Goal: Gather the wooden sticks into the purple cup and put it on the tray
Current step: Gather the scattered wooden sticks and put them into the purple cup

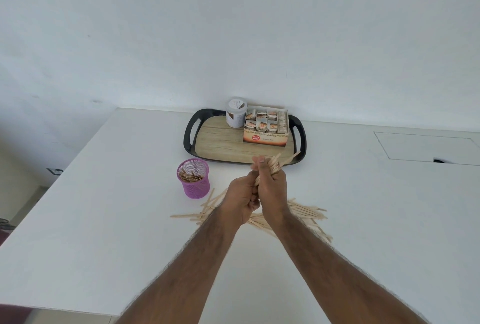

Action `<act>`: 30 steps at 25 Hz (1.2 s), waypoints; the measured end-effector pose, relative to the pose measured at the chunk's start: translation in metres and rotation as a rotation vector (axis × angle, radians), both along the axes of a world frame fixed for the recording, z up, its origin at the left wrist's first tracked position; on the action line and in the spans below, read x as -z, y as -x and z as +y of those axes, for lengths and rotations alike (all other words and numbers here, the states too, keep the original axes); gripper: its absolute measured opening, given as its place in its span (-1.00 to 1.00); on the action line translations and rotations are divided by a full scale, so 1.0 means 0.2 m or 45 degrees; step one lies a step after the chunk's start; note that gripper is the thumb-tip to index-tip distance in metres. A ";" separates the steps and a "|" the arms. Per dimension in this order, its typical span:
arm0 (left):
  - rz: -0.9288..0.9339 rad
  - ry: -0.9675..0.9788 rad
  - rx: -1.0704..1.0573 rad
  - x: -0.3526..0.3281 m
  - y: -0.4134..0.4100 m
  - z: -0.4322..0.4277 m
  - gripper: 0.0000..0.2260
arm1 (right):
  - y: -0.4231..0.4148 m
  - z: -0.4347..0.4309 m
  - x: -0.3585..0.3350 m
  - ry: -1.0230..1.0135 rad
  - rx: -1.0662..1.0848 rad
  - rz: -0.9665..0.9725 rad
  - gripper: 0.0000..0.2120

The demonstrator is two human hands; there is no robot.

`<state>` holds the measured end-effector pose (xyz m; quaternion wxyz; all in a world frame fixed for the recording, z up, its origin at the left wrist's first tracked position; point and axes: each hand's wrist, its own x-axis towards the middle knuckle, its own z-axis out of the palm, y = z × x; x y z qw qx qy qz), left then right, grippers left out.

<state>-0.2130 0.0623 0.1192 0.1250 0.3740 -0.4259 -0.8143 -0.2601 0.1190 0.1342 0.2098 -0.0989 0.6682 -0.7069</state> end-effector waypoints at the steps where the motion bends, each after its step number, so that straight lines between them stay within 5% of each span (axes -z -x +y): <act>1: 0.004 0.010 -0.005 0.01 0.00 0.00 -0.67 | 0.00 0.00 0.00 0.002 -0.039 0.011 -0.72; 4: -0.039 0.101 -0.005 0.05 -0.03 -0.03 -0.64 | 0.01 0.03 0.01 0.037 -0.119 0.050 -0.76; 11: -0.169 0.314 -0.108 0.11 -0.09 -0.10 -0.62 | 0.16 0.09 -0.11 0.373 0.000 -0.122 -0.45; 15: -0.192 0.433 -0.104 0.05 -0.06 -0.09 -0.61 | 0.15 0.07 -0.10 0.100 -0.073 0.053 -0.62; 25: -0.320 0.881 -0.144 -0.02 -0.03 -0.05 -0.56 | 0.06 0.09 -0.05 -0.554 -0.064 0.461 -0.64; 30: -0.288 1.199 -0.124 -0.01 -0.06 -0.04 -0.53 | 0.10 0.10 -0.08 -0.486 -0.148 -0.051 -0.81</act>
